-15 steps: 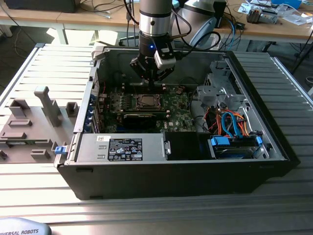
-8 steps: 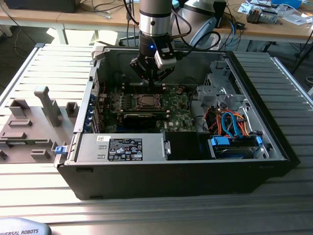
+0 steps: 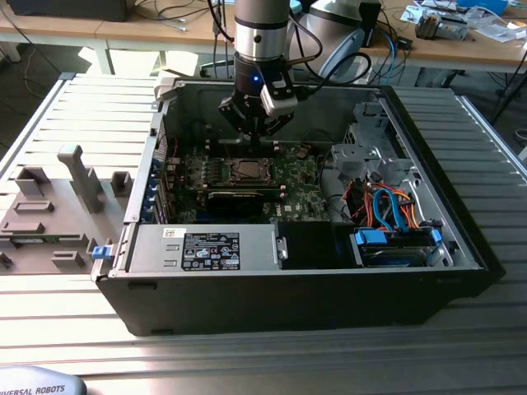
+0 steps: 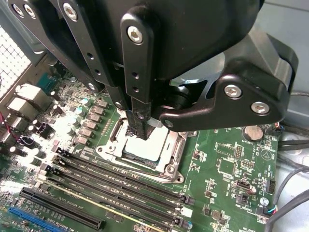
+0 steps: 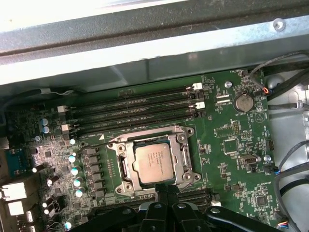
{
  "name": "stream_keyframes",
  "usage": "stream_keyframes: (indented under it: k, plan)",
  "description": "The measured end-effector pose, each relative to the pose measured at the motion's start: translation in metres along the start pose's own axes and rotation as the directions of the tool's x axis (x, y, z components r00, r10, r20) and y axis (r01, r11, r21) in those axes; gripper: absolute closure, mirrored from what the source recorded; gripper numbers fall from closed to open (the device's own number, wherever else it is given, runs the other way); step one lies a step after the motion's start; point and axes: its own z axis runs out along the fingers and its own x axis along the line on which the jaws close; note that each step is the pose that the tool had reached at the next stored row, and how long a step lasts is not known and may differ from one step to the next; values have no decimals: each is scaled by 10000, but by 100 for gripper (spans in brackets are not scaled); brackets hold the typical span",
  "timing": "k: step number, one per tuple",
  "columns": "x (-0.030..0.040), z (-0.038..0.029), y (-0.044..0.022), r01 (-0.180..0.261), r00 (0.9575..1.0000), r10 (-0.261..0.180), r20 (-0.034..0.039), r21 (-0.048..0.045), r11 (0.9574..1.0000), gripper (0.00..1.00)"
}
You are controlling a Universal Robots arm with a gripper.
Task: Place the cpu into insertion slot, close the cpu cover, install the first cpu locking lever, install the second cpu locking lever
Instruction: 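Install the first cpu locking lever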
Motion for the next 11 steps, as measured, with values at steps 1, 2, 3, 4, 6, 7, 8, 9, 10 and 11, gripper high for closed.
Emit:
stream_keyframes:
  k: [1,2,3,4,6,7,8,9,10,11]
  plan:
    - [0,0,0,13,10000,-13,1,0,10000,89]
    - [0,0,0,20,10000,-20,1,-1,10000,89]
    - [0,0,0,32,10000,-32,2,-1,10000,89]
    - [0,0,0,40,10000,-40,3,-1,10000,89]
    - [0,0,0,65,10000,-65,5,-1,10000,89]
    - [0,0,0,78,10000,-78,6,-2,10000,89]
    - [0,0,0,85,10000,-85,6,-2,10000,89]
    - [0,0,0,93,10000,-93,7,-2,10000,89]
    - [0,0,0,105,9999,-105,7,-3,9999,89]
    - [0,0,0,112,9999,-112,8,-3,9999,89]
